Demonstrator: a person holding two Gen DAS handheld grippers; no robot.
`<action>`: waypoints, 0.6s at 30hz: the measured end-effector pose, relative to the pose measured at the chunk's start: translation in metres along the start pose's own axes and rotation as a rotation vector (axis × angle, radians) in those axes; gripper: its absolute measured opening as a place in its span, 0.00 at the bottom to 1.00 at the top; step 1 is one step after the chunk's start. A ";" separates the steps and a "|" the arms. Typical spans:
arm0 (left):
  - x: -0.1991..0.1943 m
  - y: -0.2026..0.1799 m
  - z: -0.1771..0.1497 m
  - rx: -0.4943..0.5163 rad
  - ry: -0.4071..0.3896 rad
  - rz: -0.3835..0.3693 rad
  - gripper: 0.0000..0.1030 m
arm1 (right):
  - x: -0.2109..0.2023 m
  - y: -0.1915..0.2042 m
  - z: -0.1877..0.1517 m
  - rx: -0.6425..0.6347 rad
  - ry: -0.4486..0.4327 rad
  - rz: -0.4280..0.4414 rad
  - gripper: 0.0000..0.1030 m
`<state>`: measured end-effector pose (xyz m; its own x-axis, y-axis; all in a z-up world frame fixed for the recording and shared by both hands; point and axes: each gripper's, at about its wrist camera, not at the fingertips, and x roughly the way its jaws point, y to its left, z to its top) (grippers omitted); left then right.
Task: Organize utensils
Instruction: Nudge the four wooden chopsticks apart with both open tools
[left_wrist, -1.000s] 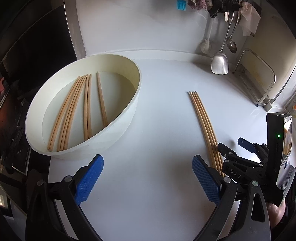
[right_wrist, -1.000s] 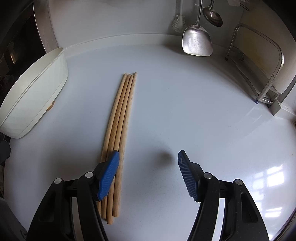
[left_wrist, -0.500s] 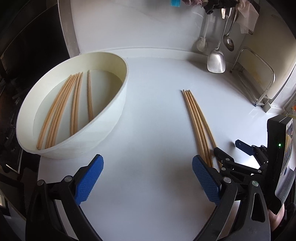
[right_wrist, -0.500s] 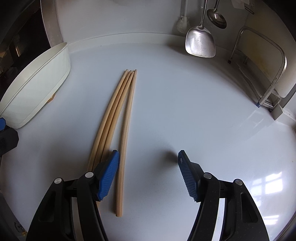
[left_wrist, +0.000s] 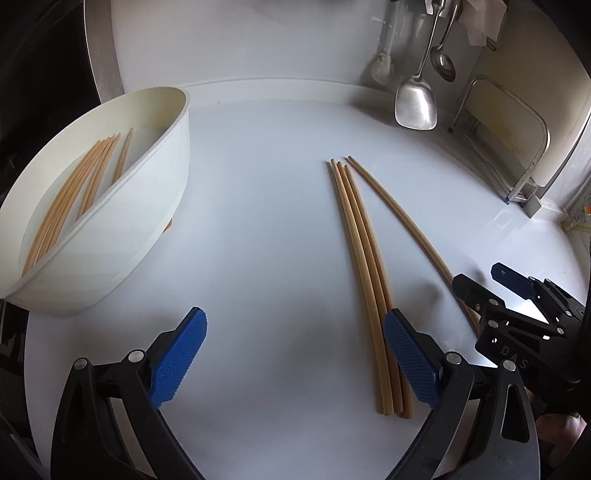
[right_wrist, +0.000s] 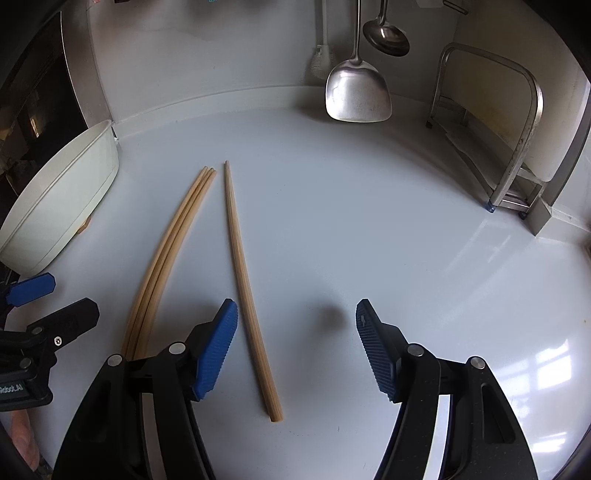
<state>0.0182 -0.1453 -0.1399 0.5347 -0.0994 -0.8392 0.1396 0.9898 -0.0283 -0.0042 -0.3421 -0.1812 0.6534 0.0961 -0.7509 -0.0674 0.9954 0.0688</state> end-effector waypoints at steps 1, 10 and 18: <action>0.002 -0.001 0.000 0.000 -0.003 0.002 0.92 | 0.000 -0.001 -0.001 0.003 0.001 0.004 0.62; 0.018 -0.010 0.005 0.018 0.006 0.009 0.92 | 0.005 -0.003 -0.002 0.008 -0.004 0.016 0.62; 0.027 -0.007 0.002 0.019 0.029 0.021 0.92 | 0.005 -0.006 0.001 0.024 -0.007 0.023 0.62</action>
<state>0.0327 -0.1554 -0.1613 0.5129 -0.0753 -0.8551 0.1445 0.9895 -0.0004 0.0004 -0.3479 -0.1850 0.6574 0.1192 -0.7441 -0.0649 0.9927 0.1017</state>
